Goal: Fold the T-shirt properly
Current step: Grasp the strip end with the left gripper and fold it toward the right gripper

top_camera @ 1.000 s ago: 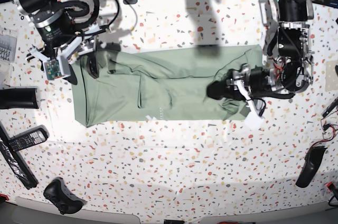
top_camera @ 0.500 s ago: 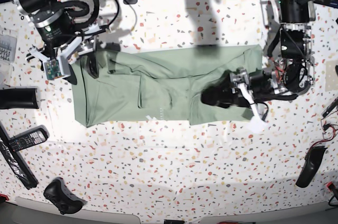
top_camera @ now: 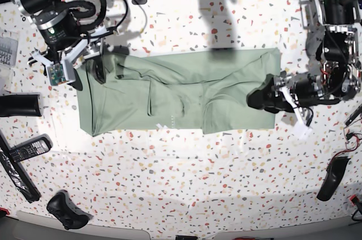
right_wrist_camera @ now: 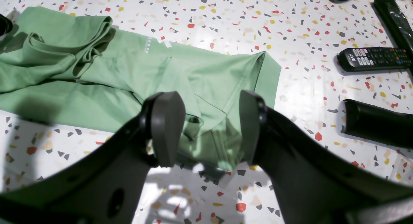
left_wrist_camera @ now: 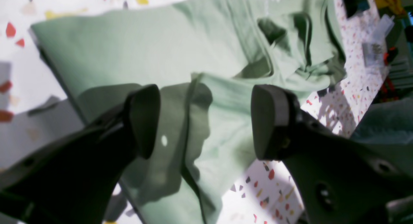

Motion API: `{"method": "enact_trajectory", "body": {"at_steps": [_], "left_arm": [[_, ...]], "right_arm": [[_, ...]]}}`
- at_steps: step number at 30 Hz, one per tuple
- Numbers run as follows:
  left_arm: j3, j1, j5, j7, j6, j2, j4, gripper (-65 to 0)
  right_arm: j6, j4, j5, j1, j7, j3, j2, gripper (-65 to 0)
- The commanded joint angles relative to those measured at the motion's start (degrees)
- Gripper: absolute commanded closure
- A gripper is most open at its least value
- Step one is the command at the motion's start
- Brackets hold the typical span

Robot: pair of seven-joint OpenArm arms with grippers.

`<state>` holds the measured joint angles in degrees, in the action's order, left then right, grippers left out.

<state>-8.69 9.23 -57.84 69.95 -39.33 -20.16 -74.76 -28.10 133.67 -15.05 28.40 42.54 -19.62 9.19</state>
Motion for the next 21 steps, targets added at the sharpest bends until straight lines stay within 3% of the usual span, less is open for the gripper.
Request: {"method": "enact_trajectory", "body": {"at_steps": [1,5,10,12,17,21], "left_arm": [[-0.22,0.50,-2.73,-0.59,-0.67,-0.57,-1.09,-40.8],[-0.22,-2.14,-7.04,-2.80,-0.67,0.04,-1.09,-40.8],[-0.22,-5.33,2.82,-7.52,-0.67,2.05,-1.09,-40.8],[-0.22,-6.12,2.14,-7.43,-0.67,2.73,-1.11,-40.8],[-0.22,-6.36,-10.08,-2.89,-0.67,3.48,-1.90,-40.8],[-0.22,-6.43,-16.02,0.70,-0.67,3.50,-4.63,-40.8]], "right_arm": [[0.02,1.18,-0.61,-0.15,-1.38,-0.20,0.28,-29.0],[0.02,1.18,-0.63,-0.15,-1.40,-0.20,0.28,-29.1],[0.02,1.18,-0.61,-0.15,-1.38,-0.20,0.28,-29.0],[0.02,1.18,-0.63,-0.15,-1.42,-0.20,0.28,-29.1],[0.02,1.18,-0.61,-0.15,-1.42,-0.20,0.28,-29.0],[0.02,1.18,-0.61,-0.15,-1.44,-0.20,0.28,-29.0]]}}
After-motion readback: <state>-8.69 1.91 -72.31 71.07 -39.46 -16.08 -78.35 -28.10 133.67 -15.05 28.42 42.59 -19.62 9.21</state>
